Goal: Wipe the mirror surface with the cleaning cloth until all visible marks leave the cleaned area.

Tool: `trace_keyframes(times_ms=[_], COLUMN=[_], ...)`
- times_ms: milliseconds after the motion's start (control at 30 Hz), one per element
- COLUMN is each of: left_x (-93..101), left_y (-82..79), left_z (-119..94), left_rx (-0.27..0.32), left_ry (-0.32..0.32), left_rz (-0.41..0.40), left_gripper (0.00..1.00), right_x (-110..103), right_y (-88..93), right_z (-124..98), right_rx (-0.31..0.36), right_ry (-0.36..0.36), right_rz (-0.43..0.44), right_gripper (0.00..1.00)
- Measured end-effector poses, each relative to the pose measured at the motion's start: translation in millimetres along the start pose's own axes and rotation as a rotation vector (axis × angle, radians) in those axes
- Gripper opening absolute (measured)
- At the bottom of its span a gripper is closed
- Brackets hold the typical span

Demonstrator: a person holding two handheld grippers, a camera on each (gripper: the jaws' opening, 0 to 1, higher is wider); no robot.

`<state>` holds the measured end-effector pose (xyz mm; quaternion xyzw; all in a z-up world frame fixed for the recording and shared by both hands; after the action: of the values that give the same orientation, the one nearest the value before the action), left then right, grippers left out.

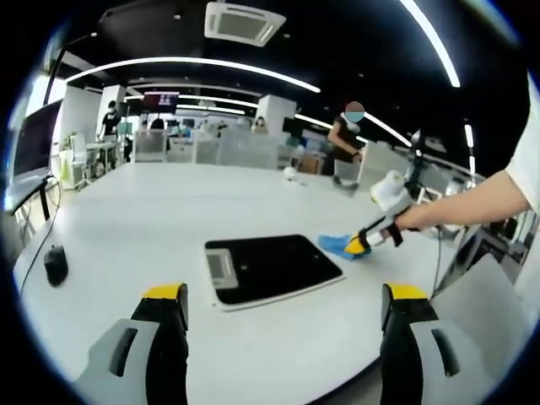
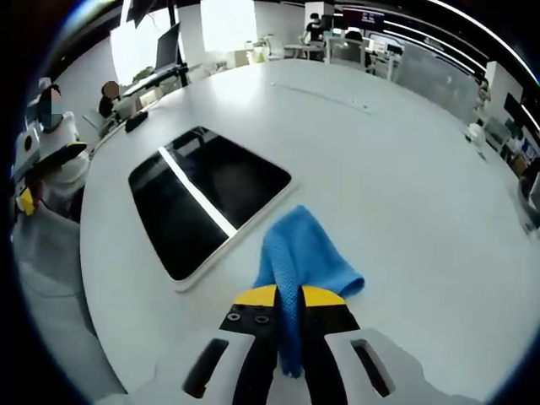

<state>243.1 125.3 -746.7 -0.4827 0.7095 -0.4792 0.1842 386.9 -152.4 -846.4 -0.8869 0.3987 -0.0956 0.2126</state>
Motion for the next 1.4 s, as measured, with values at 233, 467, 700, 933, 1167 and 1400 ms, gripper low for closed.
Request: trace_keyframes(times_ms=[233, 467, 700, 933, 1167, 1400], left_x=[1.4, 3.4, 4.7, 3.9, 5.1, 5.8], left_y=[0.0, -0.4, -0.6, -3.7, -4.5, -4.8], left_z=[-0.4, -0.5, -1.1, -3.2, -3.6, -3.8], left_rx=[0.0, 0.002, 0.005, 0.027, 0.033, 0.037], left_ry=[0.005, 0.01, 0.015, 0.011, 0.017, 0.022], left_rz=[0.006, 0.024, 0.032, 0.031, 0.03, 0.032], left_gripper=[0.94, 0.96, 0.96, 0.96, 0.96, 0.96], right_x=[-2.0, -1.4, -1.5, -3.6, -8.4, -12.8], right_y=[-0.3, -1.7, -20.0, -34.8, -52.4, -69.9], right_z=[-0.8, -1.1, -9.7, -13.7, -15.0, -14.9], right_rx=[-0.003, -0.013, 0.011, 0.025, 0.046, 0.062], right_ry=[0.013, 0.027, 0.038, 0.042, 0.054, 0.043], right_rz=[-0.001, -0.005, -0.005, 0.005, -0.027, -0.015], right_gripper=[0.03, 0.03, 0.03, 0.02, 0.02, 0.02])
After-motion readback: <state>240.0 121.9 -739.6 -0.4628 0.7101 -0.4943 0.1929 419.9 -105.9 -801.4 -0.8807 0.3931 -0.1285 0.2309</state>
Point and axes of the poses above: the point that each gripper's makers call its tool centre point, and the gripper's own axes: z roughly forward along the fingers, x roughly to its right, y roughly out of its underside, the point moved 2 cm from there along -z, roughly backward along the fingers, and after that the axes turned 9 degrees about -x, right-handed, at the moved point
